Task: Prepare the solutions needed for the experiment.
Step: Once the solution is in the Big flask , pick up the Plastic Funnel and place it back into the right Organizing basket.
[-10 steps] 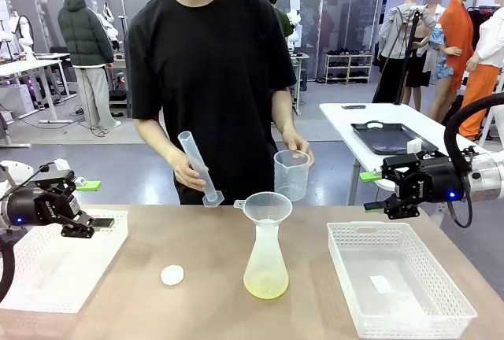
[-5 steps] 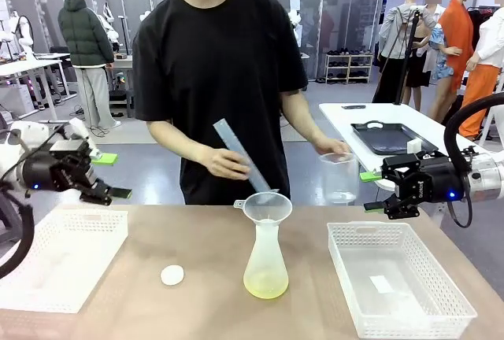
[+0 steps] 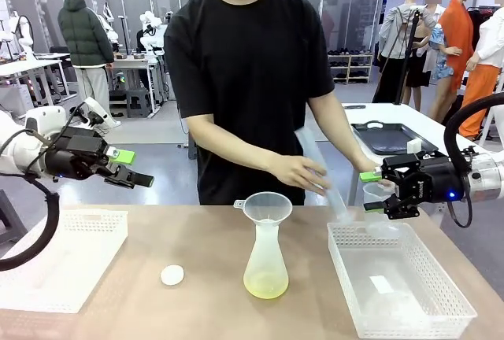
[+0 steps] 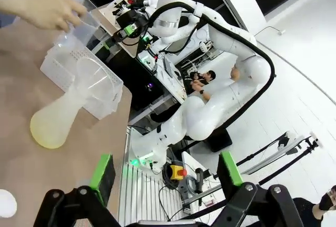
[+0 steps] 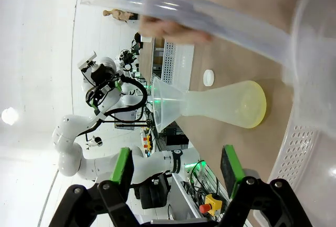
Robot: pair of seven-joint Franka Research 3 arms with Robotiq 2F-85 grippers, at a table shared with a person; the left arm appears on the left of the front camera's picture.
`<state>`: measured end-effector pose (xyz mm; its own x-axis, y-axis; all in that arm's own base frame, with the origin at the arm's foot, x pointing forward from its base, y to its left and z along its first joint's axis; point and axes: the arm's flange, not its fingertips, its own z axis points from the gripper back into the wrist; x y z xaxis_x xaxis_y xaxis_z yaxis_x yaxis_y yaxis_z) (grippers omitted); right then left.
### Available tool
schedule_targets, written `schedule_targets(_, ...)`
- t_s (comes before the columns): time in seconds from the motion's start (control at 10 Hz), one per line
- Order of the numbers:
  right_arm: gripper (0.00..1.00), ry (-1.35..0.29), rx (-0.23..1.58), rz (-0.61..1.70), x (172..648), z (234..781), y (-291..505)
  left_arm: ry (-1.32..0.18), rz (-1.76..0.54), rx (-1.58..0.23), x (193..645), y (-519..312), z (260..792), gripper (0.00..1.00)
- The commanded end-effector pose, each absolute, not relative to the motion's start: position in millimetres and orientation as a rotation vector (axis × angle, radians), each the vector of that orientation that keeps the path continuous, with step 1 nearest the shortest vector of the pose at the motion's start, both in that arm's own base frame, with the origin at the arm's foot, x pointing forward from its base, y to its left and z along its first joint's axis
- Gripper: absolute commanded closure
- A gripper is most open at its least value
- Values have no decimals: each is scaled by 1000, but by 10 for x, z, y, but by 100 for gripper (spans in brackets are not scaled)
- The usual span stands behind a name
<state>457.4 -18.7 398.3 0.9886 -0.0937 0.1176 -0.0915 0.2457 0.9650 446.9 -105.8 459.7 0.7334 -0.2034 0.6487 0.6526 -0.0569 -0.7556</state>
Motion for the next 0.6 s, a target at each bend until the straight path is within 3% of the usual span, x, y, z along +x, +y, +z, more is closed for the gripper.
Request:
schedule_targets(0.0,15,-166,1331,-5,4577,3986,-179,-381,-725,-1476,4445,-1060,4656,0)
schedule_targets(0.4,15,-166,1331,-5,4577,3986,-179,-388,-726,-1473,4467,-1057,4599,0)
schedule_targets(0.5,15,-166,1331,-5,4577,3986,-179,-337,-635,-1418,4413,-912,4474,0)
